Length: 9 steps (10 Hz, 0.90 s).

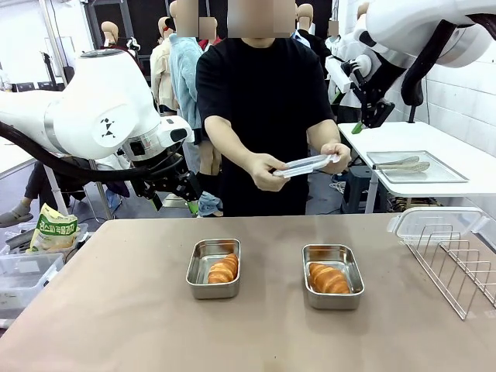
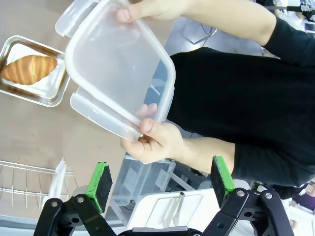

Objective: Place the bread in airtight containers.
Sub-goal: Pick up one Airtight Container lid and hand it to the human.

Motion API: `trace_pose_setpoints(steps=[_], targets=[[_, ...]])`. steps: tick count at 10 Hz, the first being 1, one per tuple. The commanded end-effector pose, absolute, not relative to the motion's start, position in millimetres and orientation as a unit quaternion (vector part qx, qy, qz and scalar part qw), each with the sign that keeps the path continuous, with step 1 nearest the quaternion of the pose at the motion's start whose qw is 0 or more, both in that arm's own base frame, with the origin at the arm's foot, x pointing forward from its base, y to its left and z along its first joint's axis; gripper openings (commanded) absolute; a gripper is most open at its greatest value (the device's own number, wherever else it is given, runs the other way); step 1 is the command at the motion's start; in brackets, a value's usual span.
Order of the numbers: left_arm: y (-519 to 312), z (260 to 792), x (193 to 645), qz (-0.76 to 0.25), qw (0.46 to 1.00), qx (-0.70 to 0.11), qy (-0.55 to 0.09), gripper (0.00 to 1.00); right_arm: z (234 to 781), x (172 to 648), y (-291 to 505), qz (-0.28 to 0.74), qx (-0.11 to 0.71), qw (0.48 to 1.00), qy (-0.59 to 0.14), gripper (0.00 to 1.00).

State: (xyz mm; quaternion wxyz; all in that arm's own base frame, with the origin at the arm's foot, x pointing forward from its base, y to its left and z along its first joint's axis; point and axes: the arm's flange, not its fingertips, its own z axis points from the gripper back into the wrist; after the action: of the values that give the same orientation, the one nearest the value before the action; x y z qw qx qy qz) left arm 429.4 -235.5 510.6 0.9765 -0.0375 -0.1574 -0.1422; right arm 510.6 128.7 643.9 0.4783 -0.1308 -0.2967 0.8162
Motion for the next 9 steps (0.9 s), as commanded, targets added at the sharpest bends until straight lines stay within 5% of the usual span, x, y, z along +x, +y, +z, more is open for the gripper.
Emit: trace_pose_setpoints(steps=[1,9], targets=[[-234.1,511.2,429.5,-0.138,0.977,-0.039,-0.158,1.0,644.5,510.8,128.8,0.816,-0.132,0.478,-0.298,1.0],[-234.1,511.2,429.5,-0.138,0.977,-0.039,-0.158,1.0,644.5,510.8,128.8,0.816,-0.132,0.478,-0.298,1.0]])
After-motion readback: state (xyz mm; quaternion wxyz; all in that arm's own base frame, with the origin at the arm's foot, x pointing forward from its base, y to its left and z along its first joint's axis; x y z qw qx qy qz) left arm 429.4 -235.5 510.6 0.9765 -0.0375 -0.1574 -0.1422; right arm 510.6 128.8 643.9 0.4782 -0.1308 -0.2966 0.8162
